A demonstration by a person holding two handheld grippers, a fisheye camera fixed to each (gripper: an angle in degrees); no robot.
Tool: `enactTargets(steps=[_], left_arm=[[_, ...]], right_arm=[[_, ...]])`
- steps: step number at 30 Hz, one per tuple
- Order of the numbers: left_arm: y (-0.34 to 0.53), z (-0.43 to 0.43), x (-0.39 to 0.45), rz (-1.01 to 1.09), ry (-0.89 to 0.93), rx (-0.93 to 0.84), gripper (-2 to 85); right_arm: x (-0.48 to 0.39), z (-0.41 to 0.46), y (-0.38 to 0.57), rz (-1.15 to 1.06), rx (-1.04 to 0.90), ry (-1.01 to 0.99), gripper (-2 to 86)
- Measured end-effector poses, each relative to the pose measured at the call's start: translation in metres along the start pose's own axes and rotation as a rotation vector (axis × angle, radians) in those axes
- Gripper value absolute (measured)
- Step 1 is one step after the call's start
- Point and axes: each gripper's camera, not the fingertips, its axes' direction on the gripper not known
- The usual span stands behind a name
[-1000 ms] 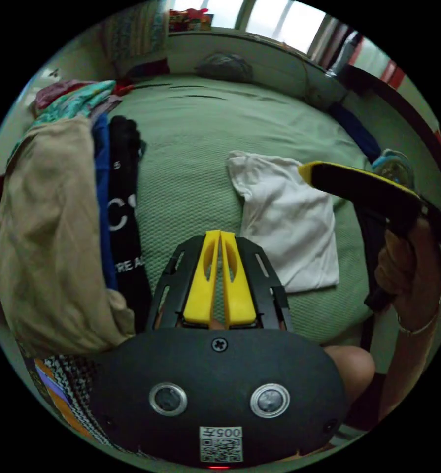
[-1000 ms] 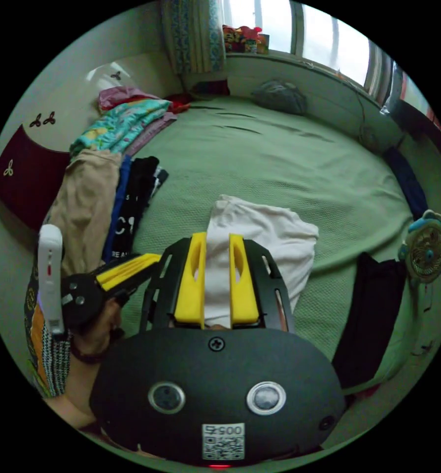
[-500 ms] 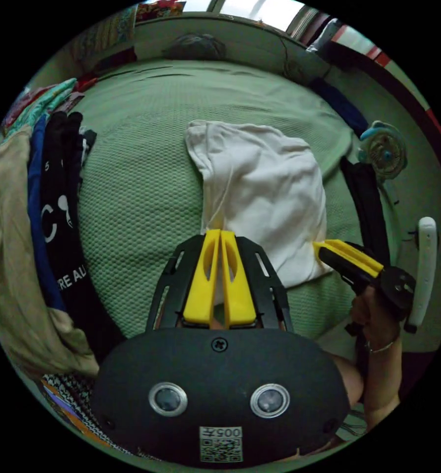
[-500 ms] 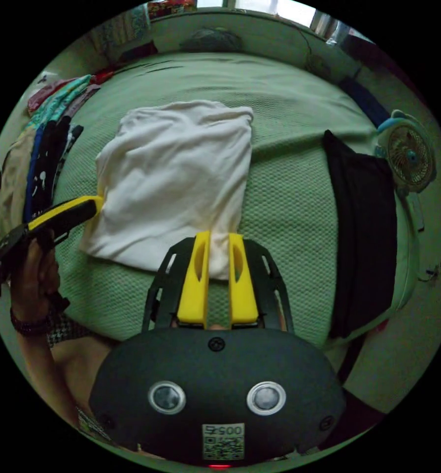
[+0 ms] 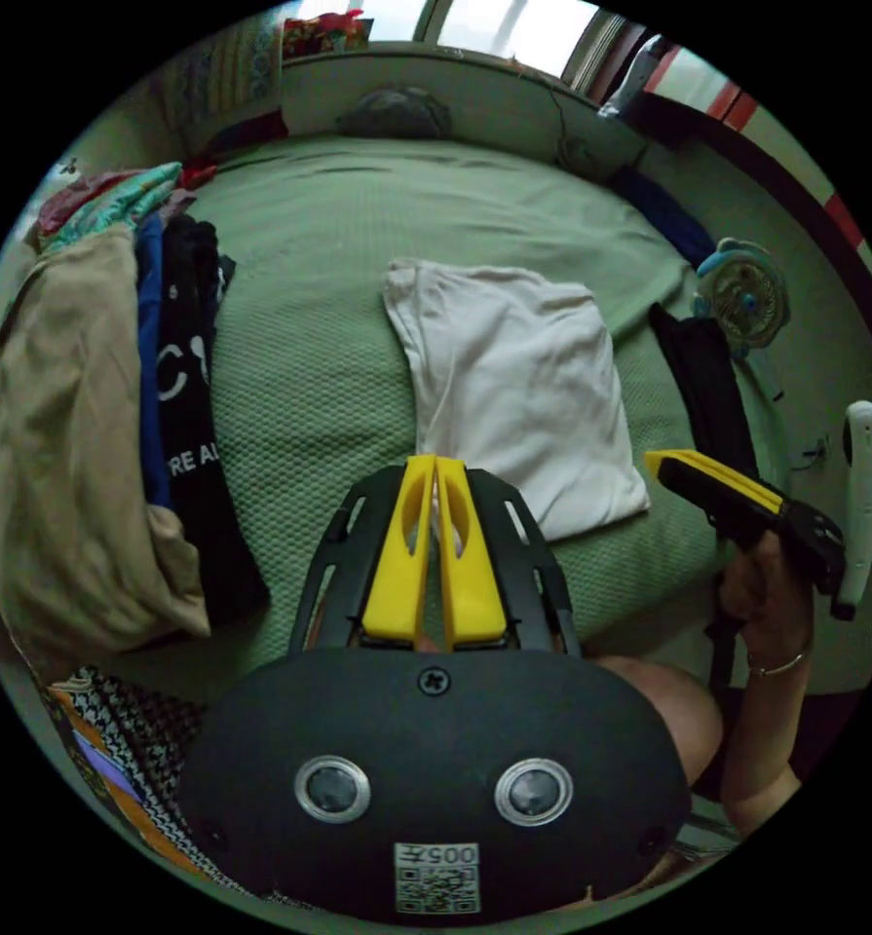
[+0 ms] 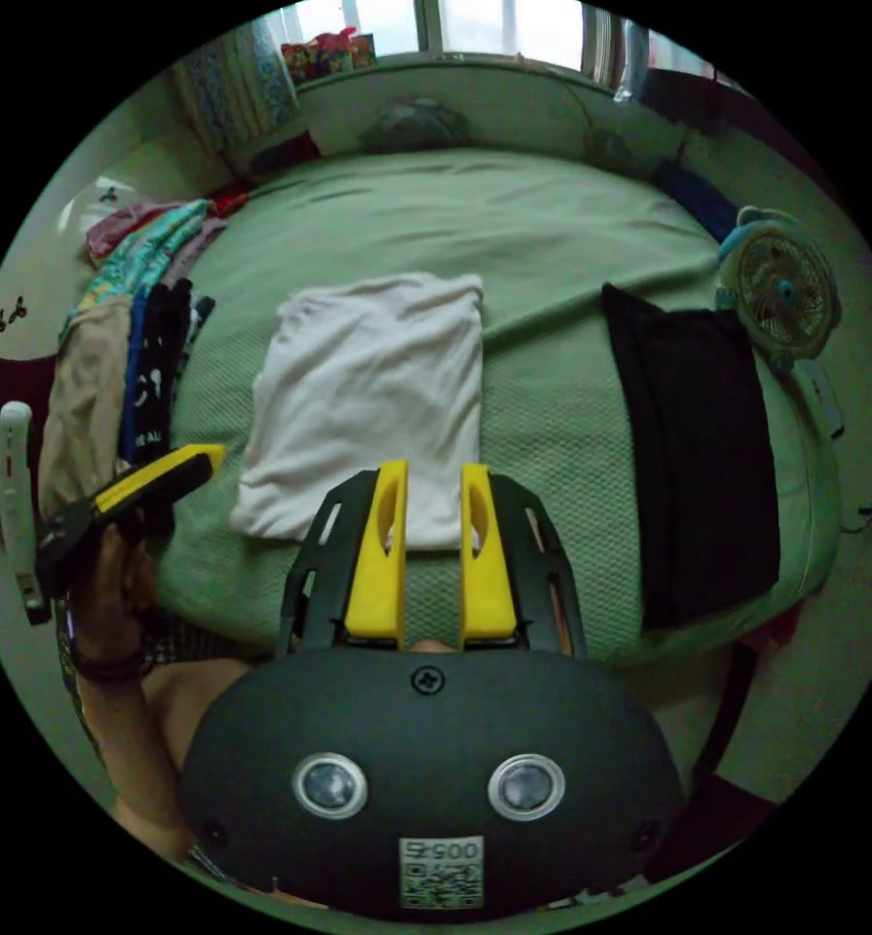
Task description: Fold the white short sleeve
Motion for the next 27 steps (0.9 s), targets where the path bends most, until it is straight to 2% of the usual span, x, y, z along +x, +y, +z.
enactTargets(steps=[2, 7, 12, 14, 17, 20, 24, 27], left_arm=[[-0.002, -0.005, 0.008, 0.017, -0.048, 0.028, -0.6], [-0.025, -0.009, 0.025, 0.119, -0.192, 0.007, -0.6], [-0.041, -0.009, 0.024, 0.076, -0.167, 0.017, -0.6], [-0.043, -0.007, 0.029, 0.072, -0.180, -0.010, -0.6], [-0.043, -0.006, 0.038, 0.089, -0.234, -0.008, -0.6], [-0.047, 0.007, 0.033, 0.056, -0.158, -0.072, -0.6], [-0.044, 0.013, 0.021, -0.006, -0.040, -0.085, -0.5], [-0.038, 0.009, 0.021, -0.003, -0.067, -0.057, -0.5]], right_arm=[[-0.020, -0.002, -0.012, -0.003, 0.033, 0.005, 4.8], [-0.039, 0.021, -0.028, 0.020, -0.021, -0.020, 2.3], [-0.043, 0.029, -0.024, 0.016, -0.032, -0.038, -1.2], [-0.043, 0.026, -0.022, 0.037, 0.007, -0.105, -1.3], [-0.051, 0.025, -0.020, 0.031, 0.015, -0.098, -1.2], [-0.064, 0.029, -0.016, -0.008, 0.025, -0.009, -1.0], [-0.076, 0.038, -0.011, -0.068, -0.008, -0.021, -1.0], [-0.079, 0.041, -0.007, -0.077, 0.000, -0.034, -1.1]])
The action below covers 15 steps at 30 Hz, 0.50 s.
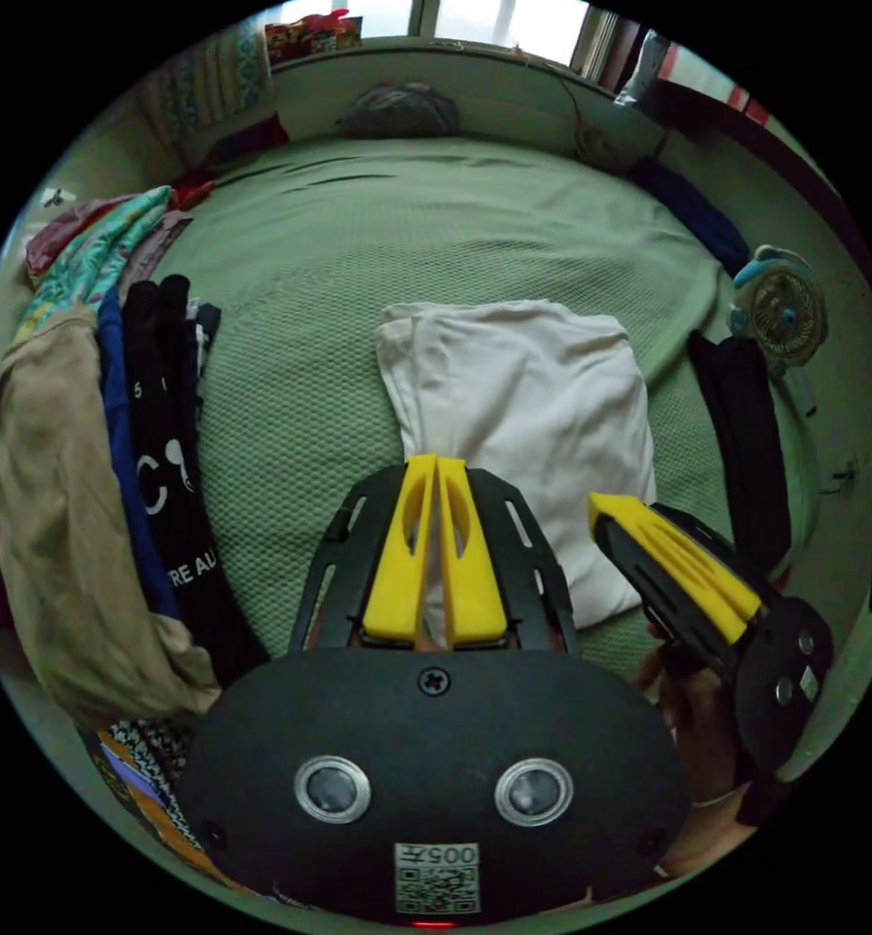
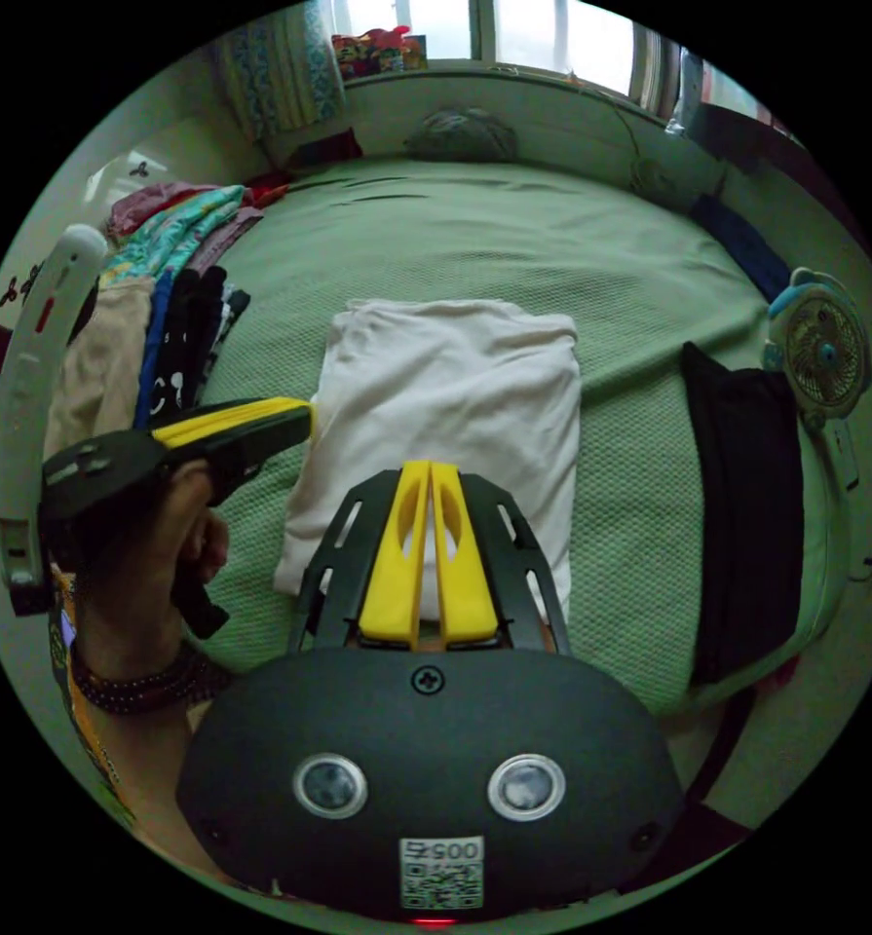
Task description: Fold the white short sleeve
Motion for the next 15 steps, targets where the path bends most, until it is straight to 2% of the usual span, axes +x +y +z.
enactTargets(steps=[8, 15], left_arm=[[0.012, -0.006, 0.005, 0.034, -0.086, 0.064, -0.3], [0.020, -0.010, -0.012, -0.001, -0.061, 0.080, -0.1]], right_arm=[[-0.008, 0.005, 0.006, 0.002, 0.024, -0.110, -1.0], [-0.028, 0.010, 0.008, -0.035, 0.062, -0.088, -1.1]])
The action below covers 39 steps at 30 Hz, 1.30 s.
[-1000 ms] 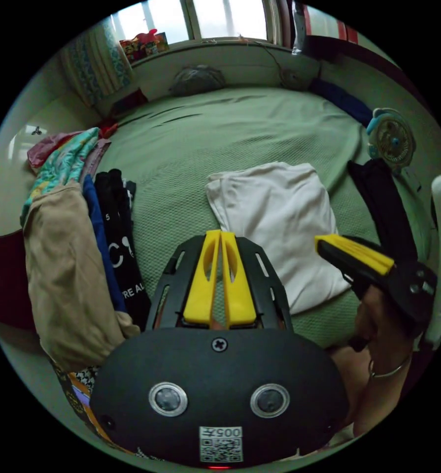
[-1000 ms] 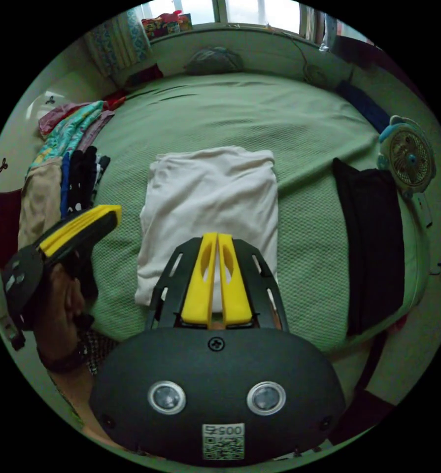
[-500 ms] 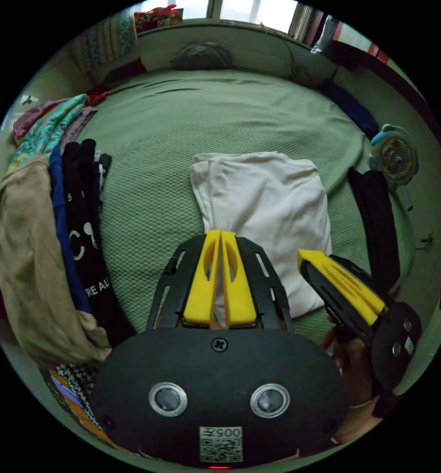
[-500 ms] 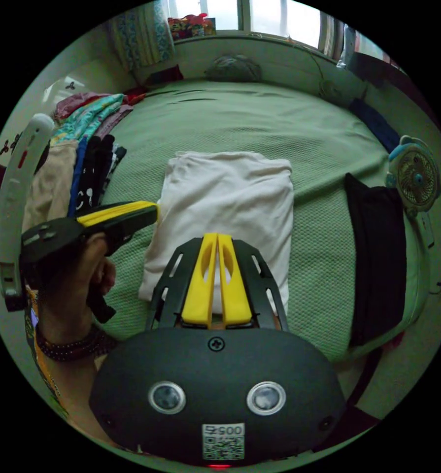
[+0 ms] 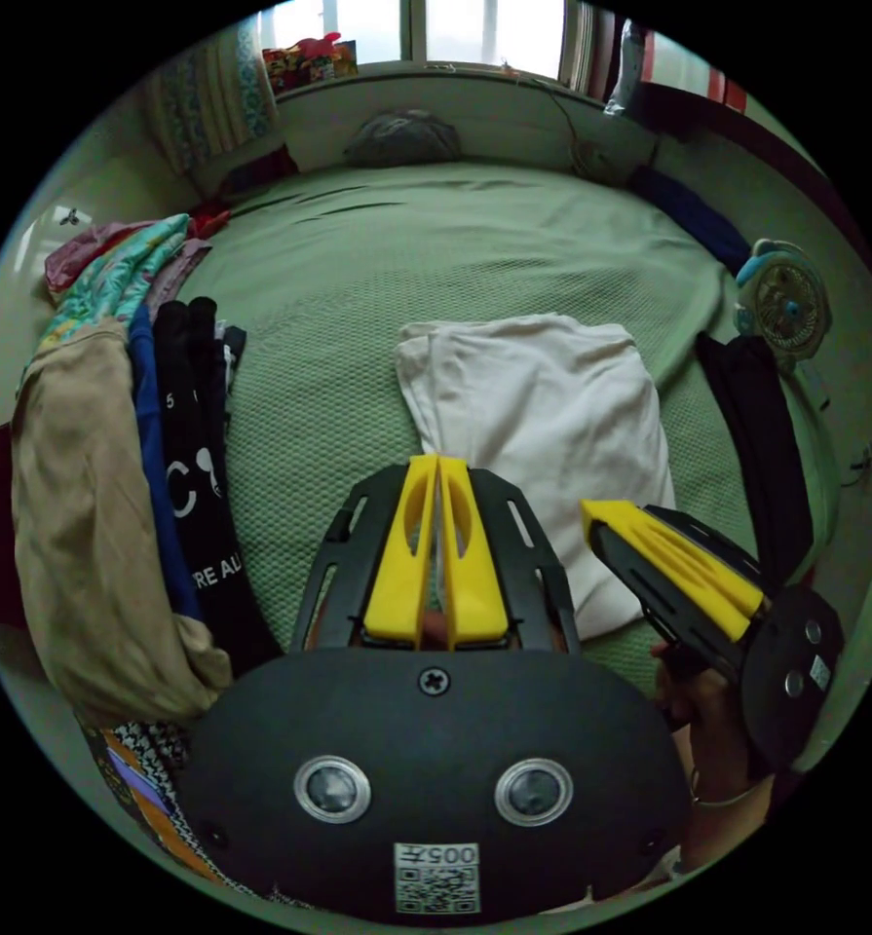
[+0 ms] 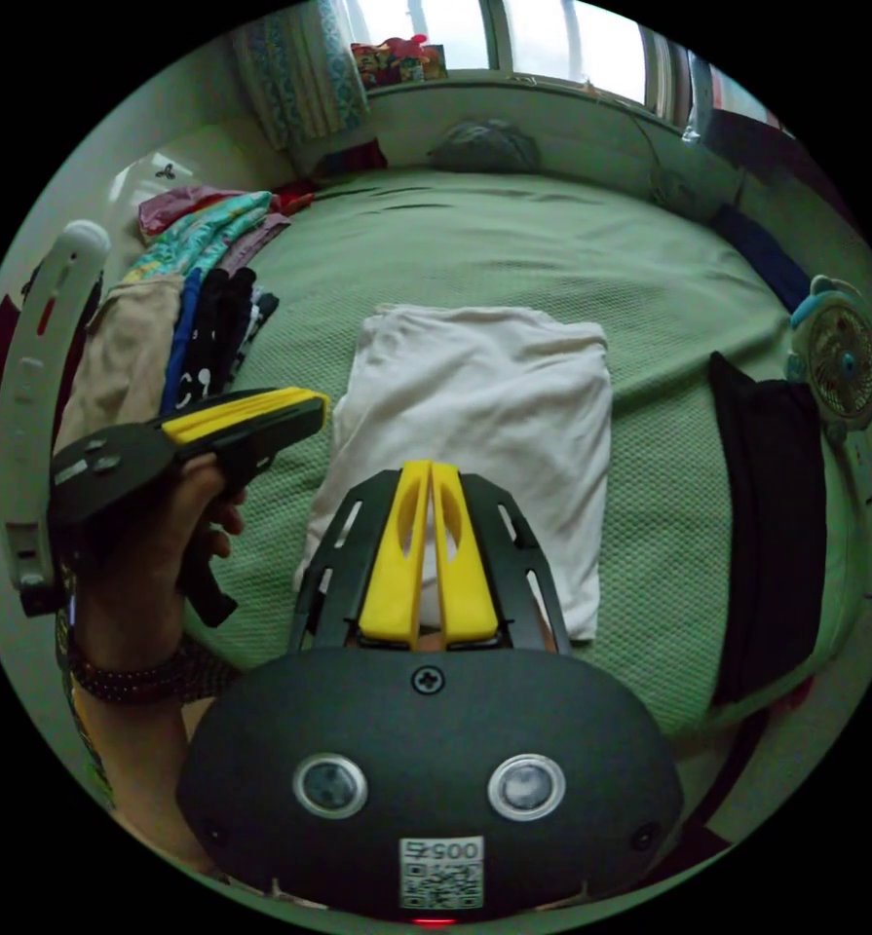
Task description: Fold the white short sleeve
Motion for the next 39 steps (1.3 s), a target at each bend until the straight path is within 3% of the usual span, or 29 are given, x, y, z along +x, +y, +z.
enactTargets(steps=[12, 18, 23, 39], left_arm=[[0.017, -0.002, -0.025, -0.016, -0.021, 0.047, 0.0], [0.025, -0.003, -0.047, -0.055, 0.012, 0.064, -0.1], [0.034, 0.000, -0.064, -0.063, 0.022, 0.064, -0.1], [0.043, 0.023, -0.096, -0.049, 0.031, 0.072, -0.1]], right_arm=[[-0.043, 0.016, 0.001, -0.143, 0.008, 0.030, -1.1], [-0.052, 0.020, -0.001, -0.103, 0.035, 0.039, -0.3], [-0.055, 0.024, -0.008, -0.072, 0.007, -0.071, 3.9], [-0.064, 0.055, -0.023, -0.059, -0.049, -0.016, 7.9]])
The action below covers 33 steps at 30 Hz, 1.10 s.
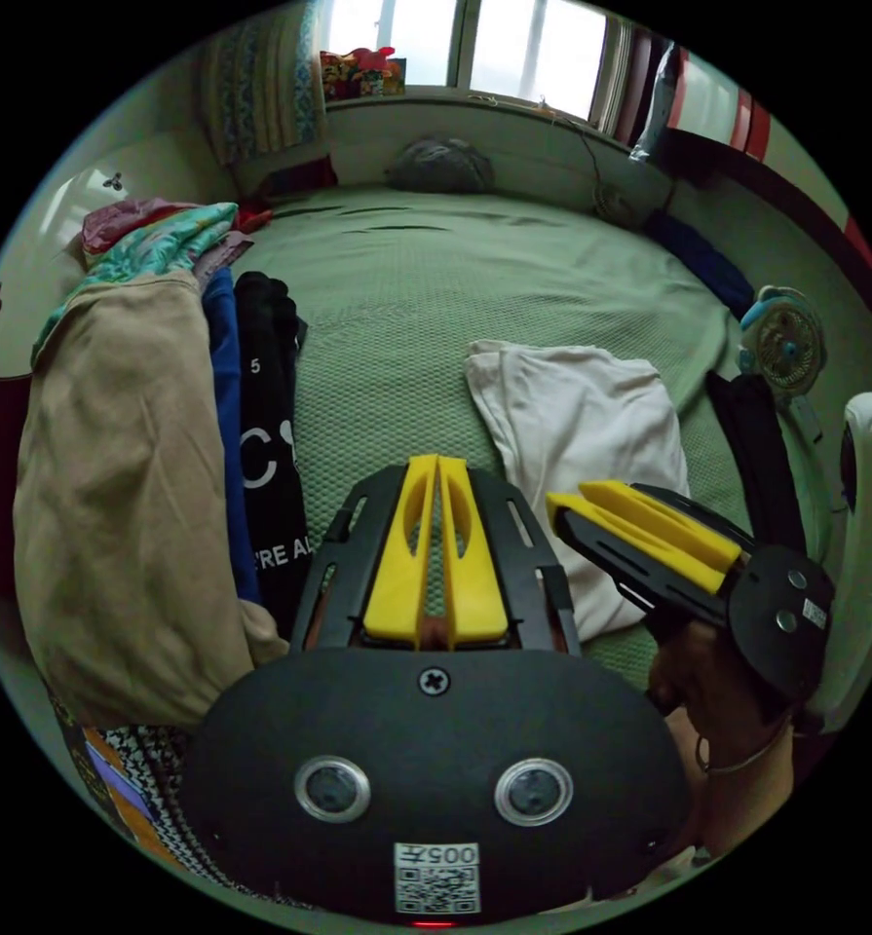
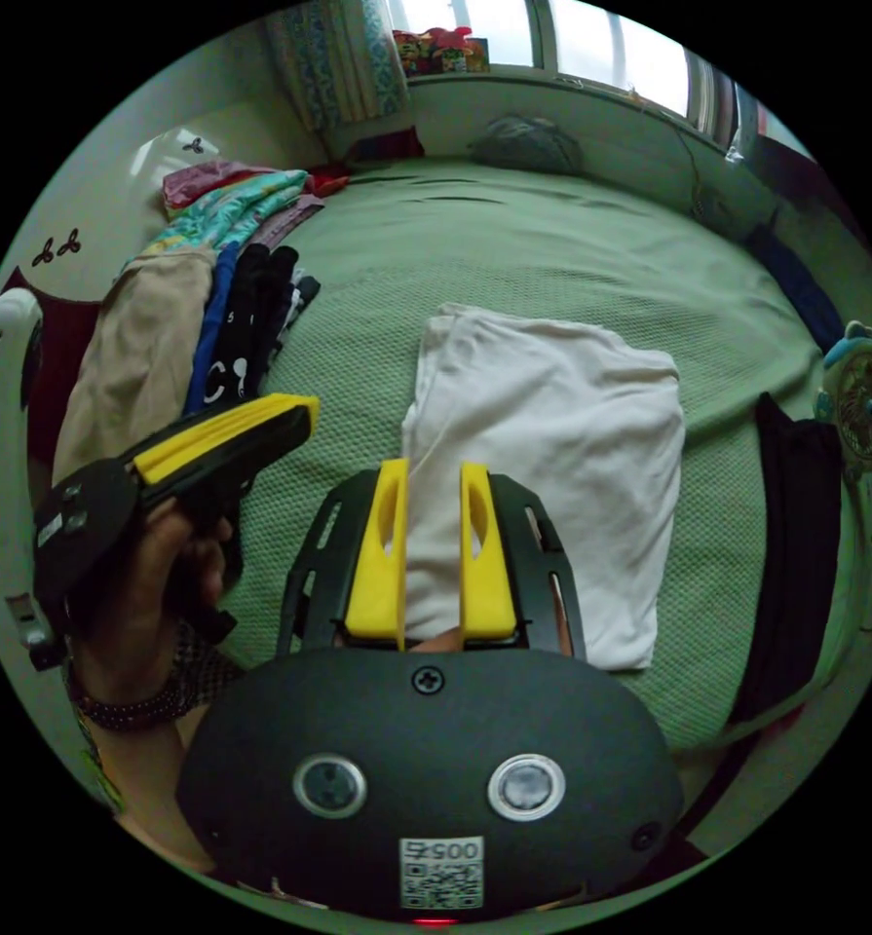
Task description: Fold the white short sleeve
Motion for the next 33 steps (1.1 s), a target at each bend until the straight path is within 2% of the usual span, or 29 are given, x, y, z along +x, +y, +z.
enactTargets(steps=[8, 12, 15, 20, 23, 27, 33], left_arm=[[-0.001, 0.018, -0.011, 0.002, 0.010, -0.003, -0.1], [0.005, 0.035, -0.015, 0.021, -0.028, 0.039, -0.1], [0.003, 0.051, -0.018, 0.013, -0.050, -0.052, -0.1], [0.001, 0.071, -0.024, 0.041, -0.128, -0.003, -0.1], [-0.003, 0.087, -0.036, -0.008, -0.094, -0.016, -0.1], [-0.011, 0.096, -0.052, -0.082, -0.036, 0.009, -0.1], [-0.022, 0.125, -0.062, -0.110, 0.027, -0.009, -0.2]], right_arm=[[-0.002, 0.017, -0.003, -0.028, 0.019, 0.012, 7.5], [0.004, 0.027, -0.004, -0.004, 0.020, -0.014, 7.5], [0.012, 0.033, -0.006, 0.016, 0.018, -0.048, 7.7], [0.020, 0.031, -0.009, 0.007, 0.030, -0.068, 9.4], [0.020, 0.027, -0.007, -0.017, 0.089, -0.023, 9.9], [0.025, 0.049, -0.013, -0.025, 0.026, -0.039, 10.4], [0.033, 0.061, -0.011, -0.050, 0.074, -0.020, 7.2]])
